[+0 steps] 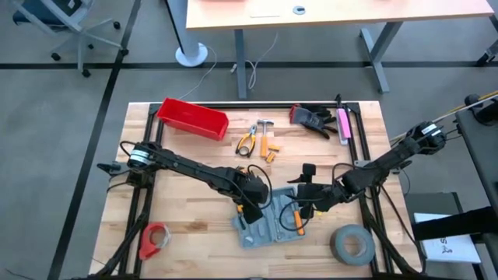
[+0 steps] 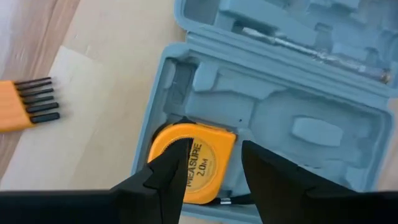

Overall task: Prefit tool cases
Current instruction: Put the yellow tape measure into the prefit tool case

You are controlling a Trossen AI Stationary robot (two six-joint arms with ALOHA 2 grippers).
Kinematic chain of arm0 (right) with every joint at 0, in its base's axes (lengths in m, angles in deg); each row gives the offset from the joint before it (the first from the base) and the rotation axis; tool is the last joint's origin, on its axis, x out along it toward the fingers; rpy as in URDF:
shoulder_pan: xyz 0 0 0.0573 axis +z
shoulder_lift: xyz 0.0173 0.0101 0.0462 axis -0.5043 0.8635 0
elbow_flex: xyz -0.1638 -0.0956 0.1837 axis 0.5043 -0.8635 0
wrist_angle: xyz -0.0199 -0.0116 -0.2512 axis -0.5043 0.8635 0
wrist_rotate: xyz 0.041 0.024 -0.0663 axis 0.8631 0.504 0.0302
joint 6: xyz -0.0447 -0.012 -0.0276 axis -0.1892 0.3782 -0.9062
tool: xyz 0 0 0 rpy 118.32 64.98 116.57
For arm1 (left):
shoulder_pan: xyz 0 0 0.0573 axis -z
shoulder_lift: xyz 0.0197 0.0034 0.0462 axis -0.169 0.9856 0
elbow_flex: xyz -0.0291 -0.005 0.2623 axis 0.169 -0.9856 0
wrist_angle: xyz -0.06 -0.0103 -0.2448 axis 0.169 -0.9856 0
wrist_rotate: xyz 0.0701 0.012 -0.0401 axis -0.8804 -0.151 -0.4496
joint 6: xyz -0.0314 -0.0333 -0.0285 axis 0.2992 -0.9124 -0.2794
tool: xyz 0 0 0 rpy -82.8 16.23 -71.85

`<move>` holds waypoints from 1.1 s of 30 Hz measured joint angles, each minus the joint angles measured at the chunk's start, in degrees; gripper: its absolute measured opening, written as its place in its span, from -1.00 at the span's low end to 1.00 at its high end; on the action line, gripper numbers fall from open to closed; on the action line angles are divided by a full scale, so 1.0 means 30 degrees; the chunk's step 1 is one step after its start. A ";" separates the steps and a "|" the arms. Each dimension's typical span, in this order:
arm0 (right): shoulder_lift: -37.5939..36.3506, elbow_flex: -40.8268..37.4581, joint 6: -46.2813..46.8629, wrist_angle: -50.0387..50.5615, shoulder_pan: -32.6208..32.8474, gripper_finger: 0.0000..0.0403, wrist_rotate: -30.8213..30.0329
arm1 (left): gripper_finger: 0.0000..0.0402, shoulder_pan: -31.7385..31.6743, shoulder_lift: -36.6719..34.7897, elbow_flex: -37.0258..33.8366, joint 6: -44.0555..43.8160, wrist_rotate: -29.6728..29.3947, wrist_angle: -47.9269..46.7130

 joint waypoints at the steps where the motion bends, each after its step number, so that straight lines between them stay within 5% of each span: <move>1: 0.0000 0.0000 -0.0001 -0.0007 0.0000 -0.01 -0.0002 | -0.23 0.0000 0.0000 -0.0055 0.0178 0.0003 -0.0011; 12: 0.0000 0.0000 -0.0015 -0.0074 0.0000 -0.01 0.0042 | -0.38 0.0211 0.0000 -0.0595 0.5304 0.0062 -0.0091; 26: 0.0000 0.0000 -0.0189 -0.0212 0.0000 -0.01 0.0062 | -0.39 0.0072 0.0045 -0.0595 0.4501 0.1030 -0.0359; 33: -0.0007 0.0000 -0.0131 -0.0218 0.0000 -0.01 0.0058 | -0.42 0.0015 0.1900 -0.0584 0.3897 0.1594 -0.0370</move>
